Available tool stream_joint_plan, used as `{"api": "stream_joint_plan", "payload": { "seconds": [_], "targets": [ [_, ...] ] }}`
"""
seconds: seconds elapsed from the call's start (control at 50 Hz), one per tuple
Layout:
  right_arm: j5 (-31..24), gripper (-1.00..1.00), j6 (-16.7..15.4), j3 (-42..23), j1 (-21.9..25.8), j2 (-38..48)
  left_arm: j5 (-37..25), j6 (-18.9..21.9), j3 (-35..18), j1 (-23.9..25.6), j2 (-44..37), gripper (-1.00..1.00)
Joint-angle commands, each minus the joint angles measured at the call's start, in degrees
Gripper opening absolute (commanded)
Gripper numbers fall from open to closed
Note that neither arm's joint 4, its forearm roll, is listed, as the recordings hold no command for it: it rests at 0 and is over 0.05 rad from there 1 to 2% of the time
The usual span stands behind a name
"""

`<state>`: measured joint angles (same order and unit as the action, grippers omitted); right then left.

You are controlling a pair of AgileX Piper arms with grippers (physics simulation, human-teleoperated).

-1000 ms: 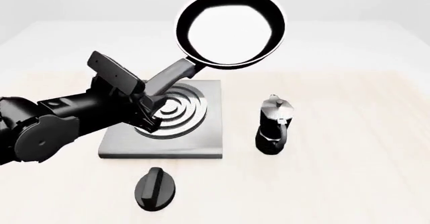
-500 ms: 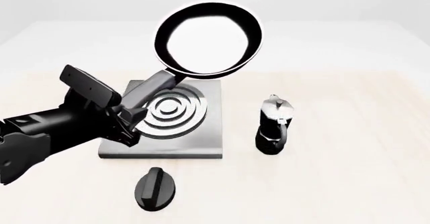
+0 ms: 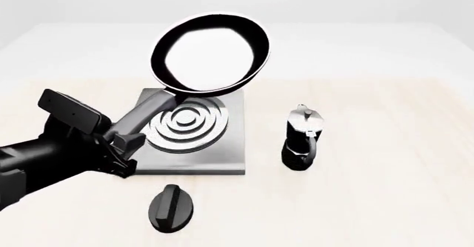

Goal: Put the frying pan on the stove.

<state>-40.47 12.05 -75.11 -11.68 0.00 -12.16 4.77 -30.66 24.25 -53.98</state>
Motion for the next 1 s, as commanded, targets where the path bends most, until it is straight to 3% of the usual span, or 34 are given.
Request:
{"api": "stream_joint_plan", "payload": {
  "seconds": [0.02,0.4,0.74,1.0],
  "targets": [
    [-0.34,1.0,-0.14,-0.3,0.08,0.0,-1.74,-0.33,0.41,-0.59,3.93,-1.0],
    [2.11,1.0,-0.14,2.07,-0.1,0.0,-6.27,-2.8,4.5,-2.24,9.71,-1.0],
    [0.18,1.0,-0.42,-0.02,0.19,0.0,-10.52,-4.07,6.97,-4.7,15.48,-1.0],
    [-1.72,1.0,-0.5,-1.97,0.19,0.0,-10.37,-4.78,8.62,-5.0,15.81,-1.0]
  ]
}}
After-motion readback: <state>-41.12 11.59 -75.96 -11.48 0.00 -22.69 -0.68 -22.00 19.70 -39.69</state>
